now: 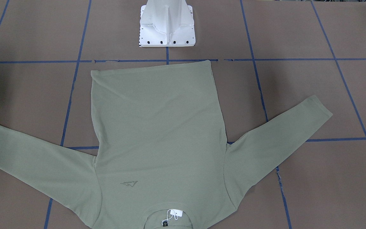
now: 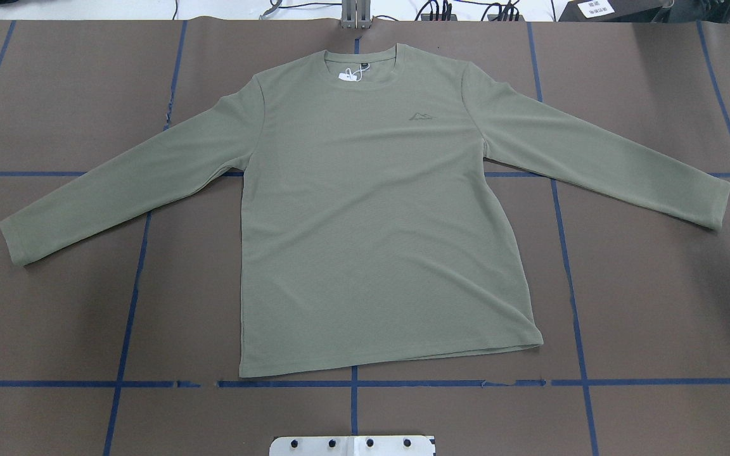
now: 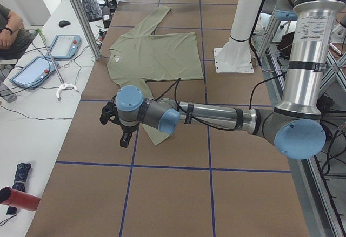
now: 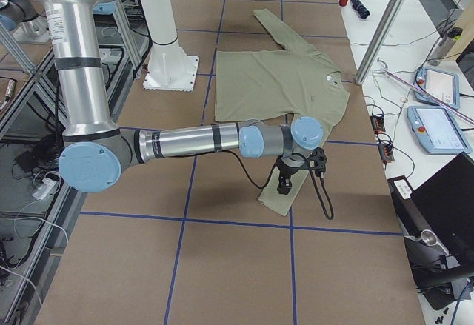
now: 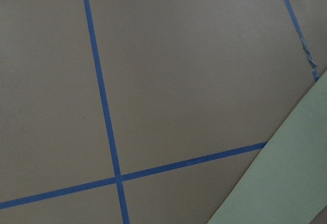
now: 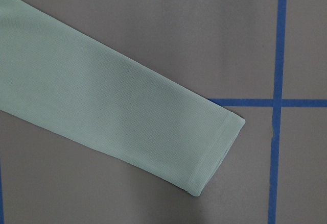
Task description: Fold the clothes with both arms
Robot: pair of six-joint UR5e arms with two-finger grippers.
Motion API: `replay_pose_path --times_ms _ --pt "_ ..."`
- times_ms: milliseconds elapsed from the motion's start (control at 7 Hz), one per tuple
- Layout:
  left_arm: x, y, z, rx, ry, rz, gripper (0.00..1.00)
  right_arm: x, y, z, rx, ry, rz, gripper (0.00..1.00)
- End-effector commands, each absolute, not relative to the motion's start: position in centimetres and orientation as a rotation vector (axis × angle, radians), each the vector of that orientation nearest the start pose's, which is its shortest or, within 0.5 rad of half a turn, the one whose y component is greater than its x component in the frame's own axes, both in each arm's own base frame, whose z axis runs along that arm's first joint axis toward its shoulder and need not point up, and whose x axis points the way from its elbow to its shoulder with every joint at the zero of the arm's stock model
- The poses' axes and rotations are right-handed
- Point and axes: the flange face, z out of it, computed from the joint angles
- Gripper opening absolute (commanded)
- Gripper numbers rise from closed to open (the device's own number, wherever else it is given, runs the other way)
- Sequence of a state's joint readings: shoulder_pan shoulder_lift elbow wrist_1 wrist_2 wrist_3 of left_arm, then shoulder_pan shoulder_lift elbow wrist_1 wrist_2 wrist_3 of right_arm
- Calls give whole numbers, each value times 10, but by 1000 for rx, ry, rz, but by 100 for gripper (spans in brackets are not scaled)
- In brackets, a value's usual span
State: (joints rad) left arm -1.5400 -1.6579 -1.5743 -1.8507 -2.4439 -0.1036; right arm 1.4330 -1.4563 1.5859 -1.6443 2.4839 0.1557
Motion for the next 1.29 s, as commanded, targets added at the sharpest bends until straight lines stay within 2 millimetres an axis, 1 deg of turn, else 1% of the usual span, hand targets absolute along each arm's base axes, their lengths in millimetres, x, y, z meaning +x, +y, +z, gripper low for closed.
replay_pose_path --times_ms 0,143,286,429,571,714,857,1000,1143 --pt "-42 -535 575 305 855 95 100 -14 -538 597 -93 -930 10 100" --pt "-43 -526 587 291 821 86 100 -12 -539 592 -80 -924 6 100" --pt "-44 -509 601 270 823 76 100 -11 -539 578 -52 -912 -3 100" --pt "-44 -509 584 299 825 88 100 -9 -543 575 -33 -875 -10 100" --pt "-43 -504 590 288 827 84 100 -10 -545 572 -25 -850 -8 100" --pt "-40 -502 589 276 867 85 100 -12 -546 579 -28 -795 -8 100" --pt "-38 -502 588 271 889 87 100 -21 -547 582 -32 -764 -21 100" --pt "-33 -503 583 267 934 100 100 -37 -549 586 -1 -766 -65 100" --pt "-23 -506 583 271 933 121 100 -57 -548 597 0 -770 -83 100"
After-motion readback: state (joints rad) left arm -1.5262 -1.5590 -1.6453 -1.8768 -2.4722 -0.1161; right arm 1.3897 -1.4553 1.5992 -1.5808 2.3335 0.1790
